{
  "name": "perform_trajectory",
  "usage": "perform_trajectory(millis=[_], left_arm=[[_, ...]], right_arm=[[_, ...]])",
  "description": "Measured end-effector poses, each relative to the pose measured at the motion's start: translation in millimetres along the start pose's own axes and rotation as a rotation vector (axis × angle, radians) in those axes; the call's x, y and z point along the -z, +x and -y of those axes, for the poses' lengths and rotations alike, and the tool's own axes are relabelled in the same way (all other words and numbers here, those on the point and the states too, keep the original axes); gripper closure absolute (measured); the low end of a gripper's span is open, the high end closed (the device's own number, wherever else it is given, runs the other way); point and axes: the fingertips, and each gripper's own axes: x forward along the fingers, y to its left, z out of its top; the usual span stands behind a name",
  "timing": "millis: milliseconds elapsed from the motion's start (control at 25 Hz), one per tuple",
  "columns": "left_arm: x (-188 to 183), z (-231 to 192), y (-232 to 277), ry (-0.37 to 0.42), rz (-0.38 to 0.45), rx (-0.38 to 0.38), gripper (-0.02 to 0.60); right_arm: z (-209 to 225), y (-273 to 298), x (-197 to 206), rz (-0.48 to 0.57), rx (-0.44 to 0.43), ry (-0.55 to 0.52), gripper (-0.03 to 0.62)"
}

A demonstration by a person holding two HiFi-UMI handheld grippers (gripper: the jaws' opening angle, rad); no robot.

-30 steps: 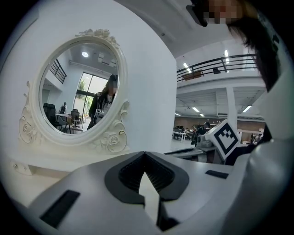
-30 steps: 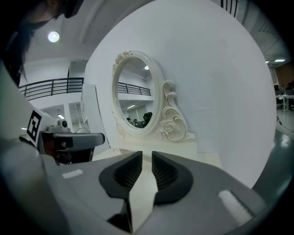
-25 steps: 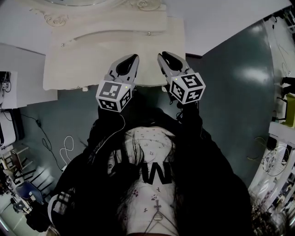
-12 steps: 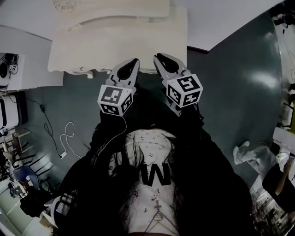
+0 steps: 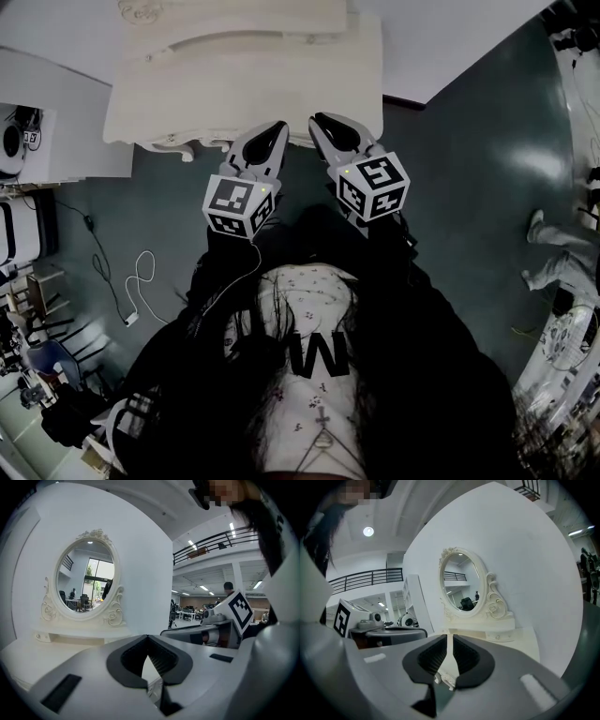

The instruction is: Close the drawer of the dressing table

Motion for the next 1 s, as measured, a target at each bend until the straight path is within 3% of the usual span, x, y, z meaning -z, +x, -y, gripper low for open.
perform_trajectory(millis=[440,1000], left_arm=[[18.6,-31.4,-77.3,-0.026,0.028,-0.012,0.581],[53.0,-24.8,-169.2,-0.013,0.009,0.067,0.581]], right_arm=[[-78.3,13.3,30.3,-0.037,0.001,-0.016,0.545],[-168.6,-11.4,73.8,-0.023,0.064,0.025,0.567]])
